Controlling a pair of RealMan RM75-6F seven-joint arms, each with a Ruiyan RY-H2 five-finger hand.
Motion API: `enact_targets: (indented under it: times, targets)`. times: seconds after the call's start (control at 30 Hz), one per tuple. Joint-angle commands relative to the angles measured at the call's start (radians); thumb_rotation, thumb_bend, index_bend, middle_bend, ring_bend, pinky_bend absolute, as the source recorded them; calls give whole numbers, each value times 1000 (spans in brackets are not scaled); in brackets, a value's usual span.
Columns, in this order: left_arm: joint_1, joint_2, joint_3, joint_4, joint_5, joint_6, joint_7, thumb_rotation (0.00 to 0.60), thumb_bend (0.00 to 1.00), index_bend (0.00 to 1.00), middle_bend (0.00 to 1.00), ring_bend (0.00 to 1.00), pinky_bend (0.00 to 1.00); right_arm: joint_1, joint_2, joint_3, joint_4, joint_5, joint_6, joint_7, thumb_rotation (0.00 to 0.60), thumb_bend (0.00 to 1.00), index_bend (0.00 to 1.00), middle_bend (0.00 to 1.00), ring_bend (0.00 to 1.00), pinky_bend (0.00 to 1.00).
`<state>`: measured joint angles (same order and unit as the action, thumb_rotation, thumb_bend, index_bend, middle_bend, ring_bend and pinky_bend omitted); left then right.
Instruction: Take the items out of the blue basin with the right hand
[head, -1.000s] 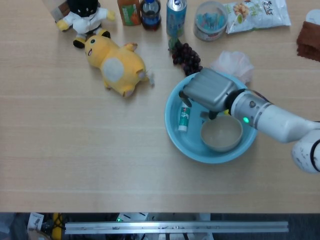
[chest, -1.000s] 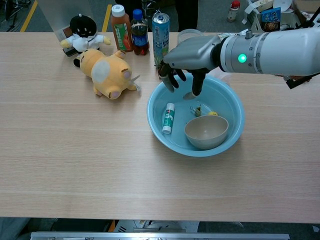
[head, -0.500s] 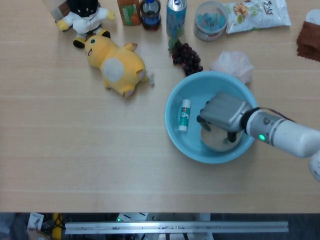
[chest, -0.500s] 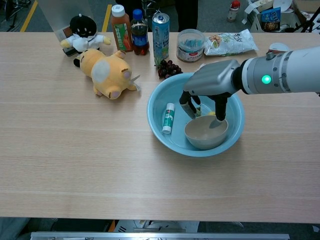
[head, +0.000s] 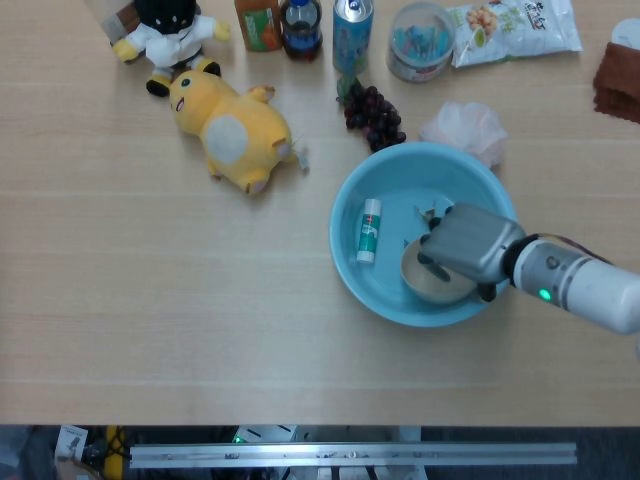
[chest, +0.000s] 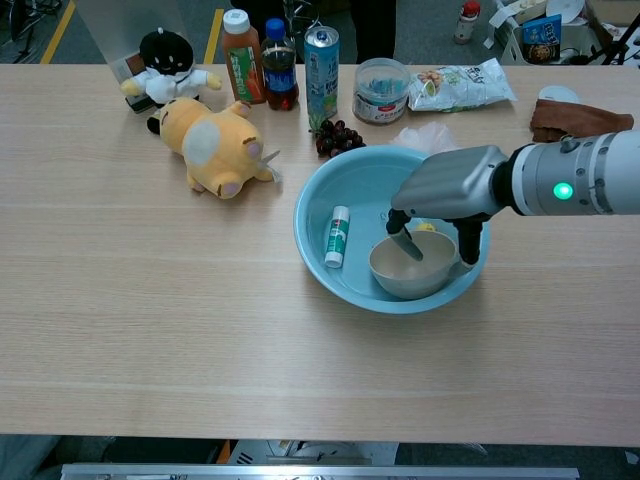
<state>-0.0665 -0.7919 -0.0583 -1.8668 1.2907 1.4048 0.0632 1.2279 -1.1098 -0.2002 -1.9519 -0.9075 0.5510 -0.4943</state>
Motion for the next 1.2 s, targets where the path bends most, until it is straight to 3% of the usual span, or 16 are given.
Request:
enact_targets:
  times: [0.03,0.53,1.2]
  targets:
    - [1,0,1,2,2,0,-2,600,370,260,261,251,257,2,-16,-13,7,9,16,-19,600,133,492,371,242,335]
    - [11,-6,6,25,4,4,-29,600,369,260,261,251,257,51,-117,-52,69,119,71,-114,600,141,492,371,241,335]
    - [12,2,4,27,1,-2,-39,600,370,260,261,251,257,100,-166,-100,64,172,91,-173,600,179,501,371,240,335]
